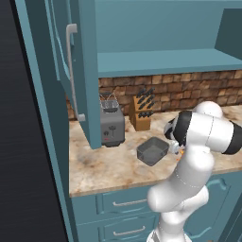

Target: Retrieve the tupperware from the cabinet, then place the raw meat into the tupperware to avoid contamination.

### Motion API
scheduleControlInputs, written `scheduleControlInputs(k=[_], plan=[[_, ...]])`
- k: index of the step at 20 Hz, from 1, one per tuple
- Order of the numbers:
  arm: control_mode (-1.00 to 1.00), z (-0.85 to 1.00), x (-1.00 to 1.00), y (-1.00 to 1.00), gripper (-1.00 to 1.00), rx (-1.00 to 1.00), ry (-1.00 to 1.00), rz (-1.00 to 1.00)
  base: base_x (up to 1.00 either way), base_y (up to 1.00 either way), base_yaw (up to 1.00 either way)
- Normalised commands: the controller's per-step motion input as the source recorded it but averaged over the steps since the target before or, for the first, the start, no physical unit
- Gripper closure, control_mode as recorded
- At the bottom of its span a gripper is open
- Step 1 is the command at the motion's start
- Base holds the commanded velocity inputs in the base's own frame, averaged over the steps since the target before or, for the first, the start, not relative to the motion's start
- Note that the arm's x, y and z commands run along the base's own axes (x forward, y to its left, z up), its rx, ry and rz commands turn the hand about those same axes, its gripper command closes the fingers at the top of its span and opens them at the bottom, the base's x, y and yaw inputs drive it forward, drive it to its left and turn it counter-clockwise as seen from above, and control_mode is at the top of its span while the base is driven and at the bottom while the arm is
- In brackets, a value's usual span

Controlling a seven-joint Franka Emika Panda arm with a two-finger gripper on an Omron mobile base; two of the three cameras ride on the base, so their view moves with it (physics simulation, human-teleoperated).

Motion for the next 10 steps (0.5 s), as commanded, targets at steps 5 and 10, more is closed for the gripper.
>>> scheduleControlInputs(k=[5, 10], plan=[[-1.0, -0.15, 0.0, 0.0, 1.0, 0.0, 0.0, 0.0, 0.0, 0.0, 0.0], [-1.0, -0.04, 0.0, 0.0, 1.0, 0.0, 0.0, 0.0, 0.0, 0.0, 0.0]])
